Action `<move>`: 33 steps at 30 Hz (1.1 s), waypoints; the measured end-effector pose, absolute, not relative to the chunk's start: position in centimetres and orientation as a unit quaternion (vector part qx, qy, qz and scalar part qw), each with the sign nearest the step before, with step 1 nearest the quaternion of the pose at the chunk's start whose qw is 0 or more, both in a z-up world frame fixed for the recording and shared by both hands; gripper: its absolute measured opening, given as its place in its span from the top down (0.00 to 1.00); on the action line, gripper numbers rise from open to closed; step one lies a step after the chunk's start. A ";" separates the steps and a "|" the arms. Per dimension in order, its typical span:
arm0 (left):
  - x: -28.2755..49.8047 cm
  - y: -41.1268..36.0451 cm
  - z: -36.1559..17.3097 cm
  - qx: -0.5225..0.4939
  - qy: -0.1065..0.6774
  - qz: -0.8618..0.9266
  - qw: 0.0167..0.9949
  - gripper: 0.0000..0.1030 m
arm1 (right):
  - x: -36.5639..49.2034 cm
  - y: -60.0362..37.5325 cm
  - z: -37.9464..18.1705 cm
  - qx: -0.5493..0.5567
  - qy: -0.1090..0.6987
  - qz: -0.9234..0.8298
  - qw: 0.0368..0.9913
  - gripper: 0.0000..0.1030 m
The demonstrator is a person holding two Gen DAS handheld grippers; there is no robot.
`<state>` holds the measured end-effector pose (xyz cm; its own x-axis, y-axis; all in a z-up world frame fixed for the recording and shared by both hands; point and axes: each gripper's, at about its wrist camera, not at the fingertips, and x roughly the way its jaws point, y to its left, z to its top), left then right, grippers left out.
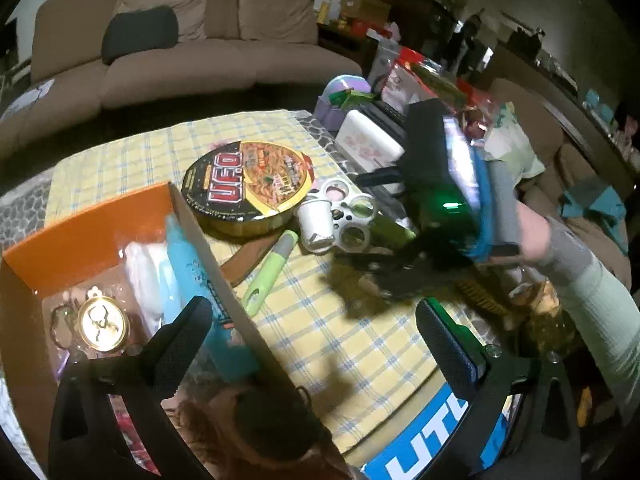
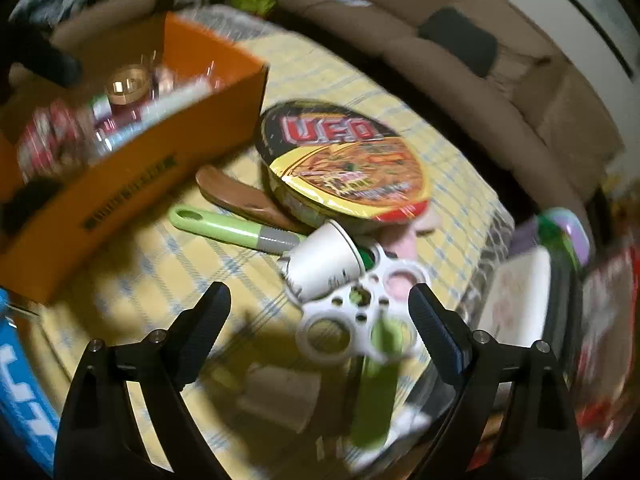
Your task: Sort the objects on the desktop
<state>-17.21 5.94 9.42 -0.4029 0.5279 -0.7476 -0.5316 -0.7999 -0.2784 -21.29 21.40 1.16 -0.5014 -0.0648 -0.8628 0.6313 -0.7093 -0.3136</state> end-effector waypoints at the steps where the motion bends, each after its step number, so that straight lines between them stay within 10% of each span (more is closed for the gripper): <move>1: -17.2 5.8 9.2 -0.447 0.001 0.837 0.315 0.00 | -21.7 21.1 0.6 0.449 0.324 -0.803 0.220 0.14; 5: -17.3 5.4 8.2 -0.455 -0.004 0.831 0.320 0.00 | -23.3 20.1 -1.7 0.457 0.356 -0.784 0.225 0.17; 9: -17.1 5.9 7.7 -0.454 0.013 0.827 0.330 0.00 | -23.9 20.3 -2.9 0.484 0.349 -0.769 0.232 0.55; 26: -15.2 20.3 7.8 -0.425 0.309 0.742 0.417 0.00 | -12.2 37.2 12.5 0.476 -0.068 -0.854 0.200 0.55; 33: -21.3 20.5 3.7 -0.607 0.001 0.750 0.263 0.00 | -7.8 41.2 12.9 0.463 -0.100 -0.866 0.163 0.55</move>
